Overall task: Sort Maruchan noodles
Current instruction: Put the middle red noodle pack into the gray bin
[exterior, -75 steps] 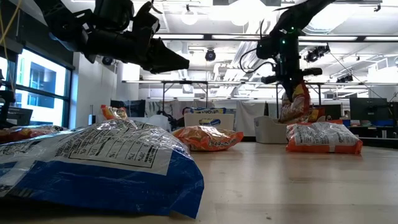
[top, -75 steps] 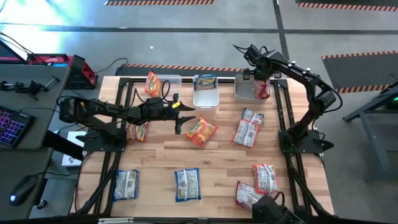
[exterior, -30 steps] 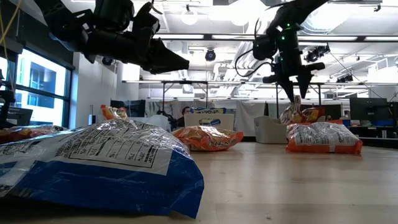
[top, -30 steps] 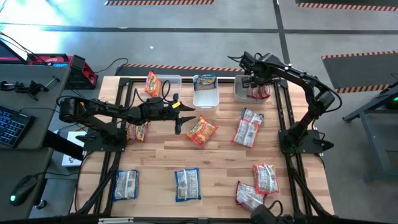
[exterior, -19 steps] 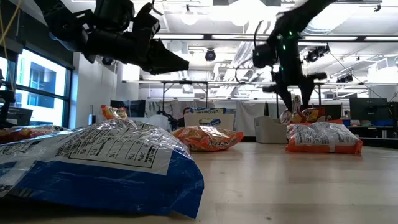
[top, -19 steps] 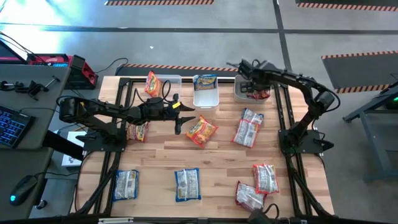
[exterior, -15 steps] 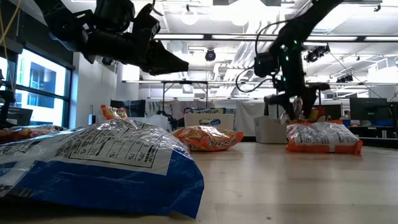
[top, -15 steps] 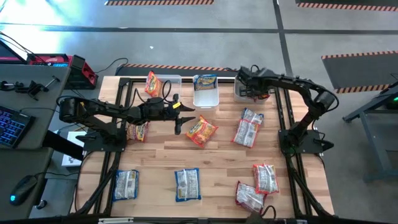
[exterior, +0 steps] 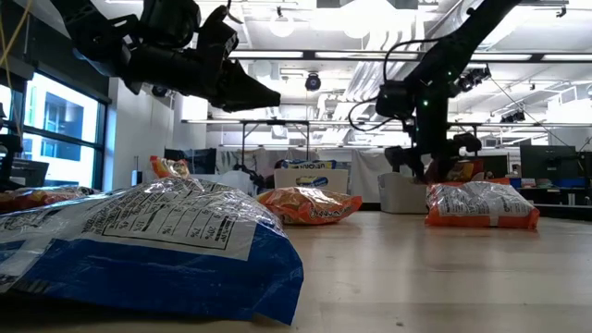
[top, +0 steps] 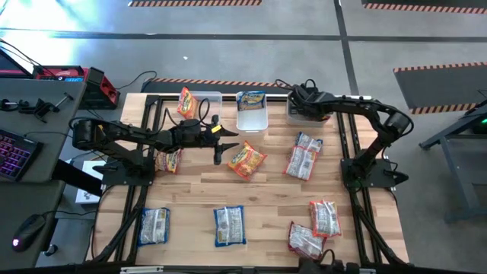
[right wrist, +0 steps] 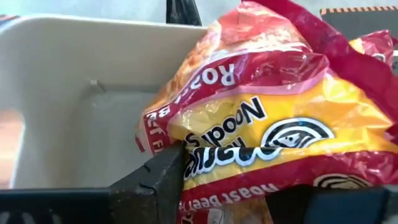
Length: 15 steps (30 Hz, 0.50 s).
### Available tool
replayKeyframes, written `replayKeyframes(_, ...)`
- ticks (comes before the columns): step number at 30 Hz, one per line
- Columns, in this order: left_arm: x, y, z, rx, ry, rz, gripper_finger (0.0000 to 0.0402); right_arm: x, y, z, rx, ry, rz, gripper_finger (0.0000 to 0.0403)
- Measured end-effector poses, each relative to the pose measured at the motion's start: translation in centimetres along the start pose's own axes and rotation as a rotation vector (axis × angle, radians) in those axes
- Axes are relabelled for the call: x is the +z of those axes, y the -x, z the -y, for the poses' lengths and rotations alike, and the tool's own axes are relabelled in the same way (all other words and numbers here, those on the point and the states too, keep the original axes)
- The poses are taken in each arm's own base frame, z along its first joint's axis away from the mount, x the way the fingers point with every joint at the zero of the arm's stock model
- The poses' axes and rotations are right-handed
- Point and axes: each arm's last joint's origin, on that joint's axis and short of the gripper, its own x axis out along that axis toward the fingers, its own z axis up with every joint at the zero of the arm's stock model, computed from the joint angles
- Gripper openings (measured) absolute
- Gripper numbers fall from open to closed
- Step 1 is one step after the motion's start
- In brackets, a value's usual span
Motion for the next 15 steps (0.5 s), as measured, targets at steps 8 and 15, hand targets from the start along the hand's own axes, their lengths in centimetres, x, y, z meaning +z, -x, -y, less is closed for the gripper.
replayKeyframes(8,0.00,0.00,0.01,0.000,-0.004,0.000,0.0154,0.05,0.12,-0.14,-0.013,-0.120,0.036,0.0147)
replayKeyframes(15,0.00,0.00,0.00,0.000,-0.004,0.000,0.0154,-0.30,0.69,-0.34,0.011,-0.139,0.015,0.0166)
